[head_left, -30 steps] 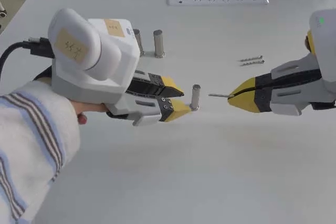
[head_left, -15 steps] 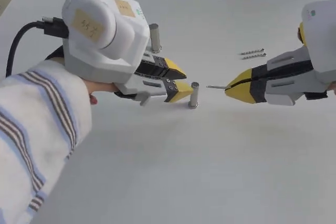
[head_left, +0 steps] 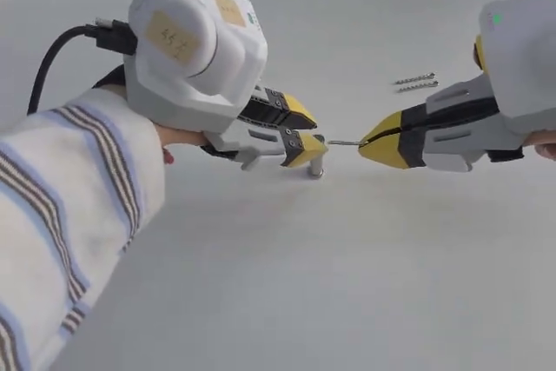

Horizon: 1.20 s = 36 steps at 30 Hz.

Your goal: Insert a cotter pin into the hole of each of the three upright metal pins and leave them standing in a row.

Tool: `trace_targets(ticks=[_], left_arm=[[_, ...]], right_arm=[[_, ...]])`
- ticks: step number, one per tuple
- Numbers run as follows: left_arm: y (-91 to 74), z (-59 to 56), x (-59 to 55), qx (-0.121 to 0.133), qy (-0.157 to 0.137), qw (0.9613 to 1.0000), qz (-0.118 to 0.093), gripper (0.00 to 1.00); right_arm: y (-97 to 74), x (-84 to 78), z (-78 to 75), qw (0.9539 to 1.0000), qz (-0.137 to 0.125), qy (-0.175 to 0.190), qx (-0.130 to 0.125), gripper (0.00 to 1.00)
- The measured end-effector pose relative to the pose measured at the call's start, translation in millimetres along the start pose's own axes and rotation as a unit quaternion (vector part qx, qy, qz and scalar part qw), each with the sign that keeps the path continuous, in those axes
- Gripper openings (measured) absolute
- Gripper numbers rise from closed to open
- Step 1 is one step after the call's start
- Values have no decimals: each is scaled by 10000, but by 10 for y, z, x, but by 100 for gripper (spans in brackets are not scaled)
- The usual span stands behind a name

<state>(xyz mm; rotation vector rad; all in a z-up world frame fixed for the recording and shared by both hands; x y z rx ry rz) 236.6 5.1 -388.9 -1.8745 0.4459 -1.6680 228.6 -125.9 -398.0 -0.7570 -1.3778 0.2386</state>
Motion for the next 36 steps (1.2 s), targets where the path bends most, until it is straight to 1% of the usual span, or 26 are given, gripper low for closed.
trace_targets(ticks=[5, 7, 9, 11, 15, 18, 20, 23, 27, 30, 36], left_arm=[[13, 6, -16, -46, 81, 9999, 73, 8], [17, -4, -18, -108, 122, 9998, 75, 6], [20, -3, -24, -88, 202, 9997, 118, 6], [23, -1, -23, -95, 232, 9996, 119, 6], [29, -3, -24, -143, 196, 9996, 108, 6], [27, 8, -27, -135, 191, 9997, 121, 6], [27, 16, -29, -115, 130, 9998, 118, 5], [32, 20, -30, -110, 118, 9998, 115, 5], [37, 27, -29, -106, 68, 9999, 104, 5], [31, 28, -32, -109, 31, 9999, 102, 5], [22, 20, -36, -100, -2, 9999, 118, 5]], right_arm=[[24, 0, 4, 10000, -2, 11, 3, 0], [31, 1, 4, 10000, -8, 22, 10, 0], [43, 0, 7, 10000, -2, 34, 31, 0], [57, 0, 13, 10000, 12, 12, 48, 0], [86, 12, 16, 10000, 15, -11, 70, 0], [108, 18, -2, 10000, 49, -60, 27, 0], [120, 26, -21, 9999, 60, -84, -1, 0], [146, 47, -43, 9999, 52, -137, 1, 0], [220, 79, -8, 9998, 79, -196, -30, 0], [265, 106, 18, 9996, 60, -259, 2, 0], [319, 146, 18, 9990, 31, -434, 22, 0]])
Point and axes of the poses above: the centre of the closed fingertips' face, and the gripper's own axes: y roughly forward along the fingers, z roughly to its left, x roughly out of its top, the point moved 7 cm from there along -y, roughly backward along the fingers, and after that the axes turned 6 degrees about -x, right-handed, at the moved point
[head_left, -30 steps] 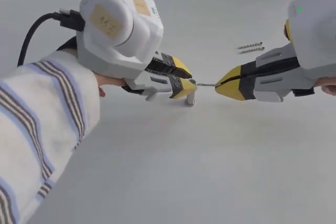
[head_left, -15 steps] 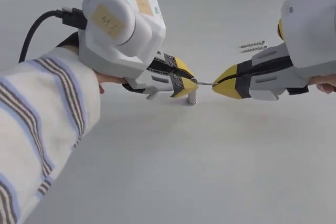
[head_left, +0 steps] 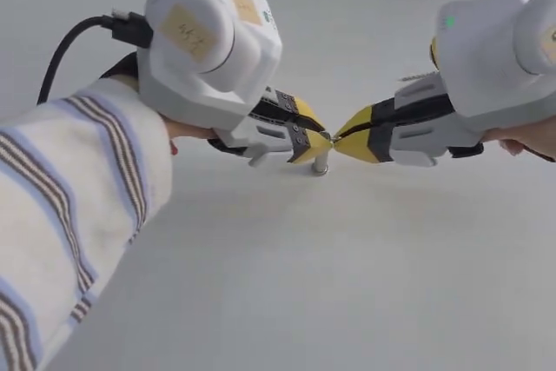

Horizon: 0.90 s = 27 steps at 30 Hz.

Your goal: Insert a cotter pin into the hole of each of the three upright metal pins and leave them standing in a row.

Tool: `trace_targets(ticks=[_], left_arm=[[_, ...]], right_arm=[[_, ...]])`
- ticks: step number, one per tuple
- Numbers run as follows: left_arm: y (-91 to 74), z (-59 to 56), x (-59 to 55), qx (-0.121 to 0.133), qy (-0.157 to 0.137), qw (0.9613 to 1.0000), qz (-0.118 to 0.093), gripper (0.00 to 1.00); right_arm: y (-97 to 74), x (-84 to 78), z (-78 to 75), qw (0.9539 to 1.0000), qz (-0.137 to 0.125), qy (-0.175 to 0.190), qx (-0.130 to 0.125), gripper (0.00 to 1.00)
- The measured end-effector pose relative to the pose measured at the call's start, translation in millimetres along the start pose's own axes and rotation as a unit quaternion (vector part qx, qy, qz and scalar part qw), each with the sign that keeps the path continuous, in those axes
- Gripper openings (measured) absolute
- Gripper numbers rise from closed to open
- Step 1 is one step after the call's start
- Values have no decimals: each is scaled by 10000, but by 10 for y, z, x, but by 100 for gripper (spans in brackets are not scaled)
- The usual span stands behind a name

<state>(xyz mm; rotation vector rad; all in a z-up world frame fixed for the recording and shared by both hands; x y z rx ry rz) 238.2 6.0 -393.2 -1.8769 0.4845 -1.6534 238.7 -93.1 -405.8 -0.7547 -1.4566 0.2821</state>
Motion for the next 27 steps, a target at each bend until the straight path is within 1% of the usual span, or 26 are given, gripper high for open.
trace_targets(ticks=[3, 4, 5, 6, 7, 8, 10, 12, 15, 17, 19, 22, 27], left_arm=[[0, 2, 1, 3, 10, 10000, -3, 5], [-1, 3, 0, 4, 4, 10000, -3, 5], [-2, 5, 0, 4, -7, 10000, -3, 5], [-2, 5, 0, 4, 4, 10000, -6, 5], [-2, 5, 1, 0, 13, 10000, -7, 5], [0, 2, 2, -2, 37, 10000, -4, 5], [3, 1, 5, 5, 48, 10000, -1, 5], [4, 0, 6, 10, 21, 10000, -7, 5], [5, -4, 8, 3, 49, 10000, 3, 5], [6, -4, 8, 3, 54, 10000, 6, 5], [5, -3, 9, 10, 72, 10000, 16, 5], [8, -3, 11, 6, 77, 10000, 14, 5], [6, 1, 8, 12, 89, 10000, 40, 6]], right_arm=[[1, 6, 1, 10000, -3, -63, -20, 0], [3, 6, -11, 9999, -4, -99, -77, 0], [-4, 6, -31, 9996, -32, -178, -204, 2], [-11, 5, -41, 9994, -72, -206, -268, 8], [-25, 0, -34, 9995, -68, -152, -262, 12], [-48, -5, -32, 9996, -68, -131, -221, 12], [-73, -11, -26, 9997, -78, -114, -205, 6], [-99, -25, -14, 9997, -88, -116, -179, 2], [-121, -32, -11, 9997, -124, -104, -158, 2], [-125, -31, -3, 9998, -135, -90, -132, 0], [-126, -25, 5, 9998, -146, -79, -109, 0], [-121, -4, -10, 9997, -184, -58, -133, 0], [-113, 17, 3, 9998, -151, -68, -122, 0]])
Point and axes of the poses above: the centre of the closed fingertips' face, and the gripper's own axes: y roughly forward along the fingers, z roughly to its left, x roughly out of its top, the point moved 7 cm from there along -y, roughly backward along the fingers, and after that the axes turned 6 degrees about -x, right-handed, at the moved point
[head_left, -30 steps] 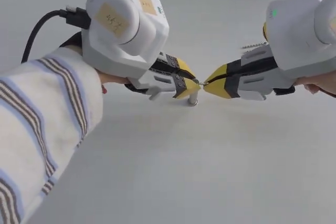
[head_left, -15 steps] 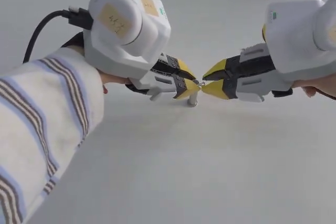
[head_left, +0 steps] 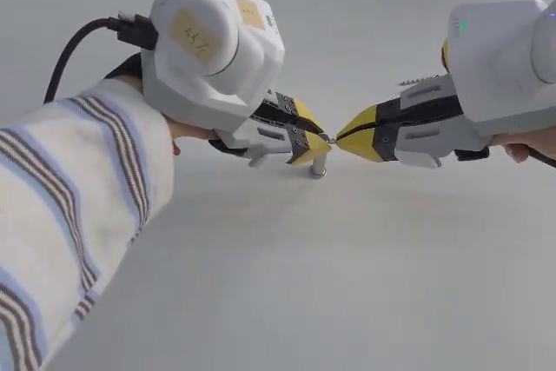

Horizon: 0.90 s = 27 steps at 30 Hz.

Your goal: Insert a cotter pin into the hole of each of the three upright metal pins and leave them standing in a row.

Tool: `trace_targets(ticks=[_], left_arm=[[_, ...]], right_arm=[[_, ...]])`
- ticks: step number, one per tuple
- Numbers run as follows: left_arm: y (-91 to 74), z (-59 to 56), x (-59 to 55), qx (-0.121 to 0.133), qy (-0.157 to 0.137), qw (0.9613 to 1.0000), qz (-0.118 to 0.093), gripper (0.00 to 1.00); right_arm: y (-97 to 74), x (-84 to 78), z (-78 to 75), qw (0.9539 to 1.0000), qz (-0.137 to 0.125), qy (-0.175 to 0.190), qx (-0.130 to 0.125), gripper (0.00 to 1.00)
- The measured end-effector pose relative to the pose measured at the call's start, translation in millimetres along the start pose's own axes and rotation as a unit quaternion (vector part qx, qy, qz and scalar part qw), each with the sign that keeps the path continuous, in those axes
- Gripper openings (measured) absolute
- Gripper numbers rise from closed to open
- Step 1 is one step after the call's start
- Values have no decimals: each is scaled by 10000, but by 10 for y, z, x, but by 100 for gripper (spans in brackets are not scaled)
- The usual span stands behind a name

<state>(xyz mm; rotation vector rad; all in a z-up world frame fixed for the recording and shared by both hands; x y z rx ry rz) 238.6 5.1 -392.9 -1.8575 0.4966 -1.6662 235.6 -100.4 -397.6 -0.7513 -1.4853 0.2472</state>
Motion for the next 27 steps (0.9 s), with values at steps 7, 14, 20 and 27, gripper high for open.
trace_targets(ticks=[7, 14, 20, 27], left_arm=[[1, -4, 1, 17, -114, 9999, -57, 6], [-45, -7, 28, 73, -94, 9998, -139, 10], [-142, -63, -32, 172, -95, 9997, -136, 24], [-275, -206, -170, 156, -404, 9980, -467, 41]], right_arm=[[-13, -5, 1, 10000, -2, 44, -63, 0], [-65, 15, 12, 9998, -45, 127, -165, 1], [-94, 22, 10, 9993, -90, 277, -251, 7], [-74, 46, 20, 9984, -72, 472, -318, 17]])
Point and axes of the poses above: the centre of the closed fingertips' face, and the gripper's own axes: y roughly forward along the fingers, z roughly to its left, x roughly out of its top, the point moved 7 cm from there along -y, roughly backward along the fingers, and after that the axes turned 6 degrees about -x, right-handed, at the moved point
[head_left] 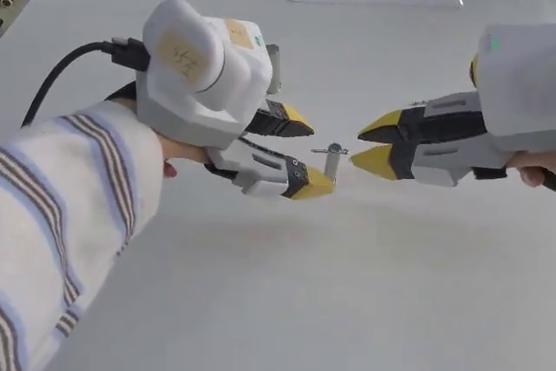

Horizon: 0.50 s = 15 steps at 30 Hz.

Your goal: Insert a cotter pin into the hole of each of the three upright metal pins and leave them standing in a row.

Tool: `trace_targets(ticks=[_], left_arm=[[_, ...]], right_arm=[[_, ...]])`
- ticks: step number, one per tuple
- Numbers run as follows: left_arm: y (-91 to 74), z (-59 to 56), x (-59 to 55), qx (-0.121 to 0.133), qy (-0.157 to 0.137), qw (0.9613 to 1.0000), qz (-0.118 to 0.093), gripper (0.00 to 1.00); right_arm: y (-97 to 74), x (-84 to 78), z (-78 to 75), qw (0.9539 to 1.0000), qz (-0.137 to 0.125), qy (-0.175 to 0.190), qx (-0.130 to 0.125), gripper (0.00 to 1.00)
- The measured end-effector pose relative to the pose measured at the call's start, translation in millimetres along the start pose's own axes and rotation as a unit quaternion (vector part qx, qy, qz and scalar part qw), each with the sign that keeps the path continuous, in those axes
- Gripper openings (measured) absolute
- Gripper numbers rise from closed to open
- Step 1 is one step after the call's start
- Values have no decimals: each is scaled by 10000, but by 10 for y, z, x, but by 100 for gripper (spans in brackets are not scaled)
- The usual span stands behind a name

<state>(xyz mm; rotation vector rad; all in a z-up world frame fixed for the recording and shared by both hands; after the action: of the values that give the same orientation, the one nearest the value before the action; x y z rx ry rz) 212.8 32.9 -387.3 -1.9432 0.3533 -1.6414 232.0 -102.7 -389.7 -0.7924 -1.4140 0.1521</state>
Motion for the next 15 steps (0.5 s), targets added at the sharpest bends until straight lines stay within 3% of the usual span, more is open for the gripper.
trace_targets(ticks=[4, 7, 15], left_arm=[[-77, -55, -72, 71, -237, 9995, -217, 56], [-140, -91, -133, 135, -570, 9975, -388, 69], [-362, -106, -223, 555, -938, 9906, -830, 79]], right_arm=[[45, 8, 29, 10000, 17, 84, 15, 21], [91, -16, 48, 9998, 24, 168, 65, 22], [214, -144, 84, 9992, 158, 357, -34, 24]])
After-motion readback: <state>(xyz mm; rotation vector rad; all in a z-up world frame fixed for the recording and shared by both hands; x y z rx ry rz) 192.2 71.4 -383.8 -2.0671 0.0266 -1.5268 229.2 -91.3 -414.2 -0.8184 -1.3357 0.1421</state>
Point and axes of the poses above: the centre of the closed fingertips' face, and the gripper's own axes: y roughly forward along the fingers, z roughly to its left, x roughly out of its top, the point moved 7 cm from there along -y, roughly backward along the fingers, and after that the axes turned 6 degrees about -x, right-handed, at the moved point
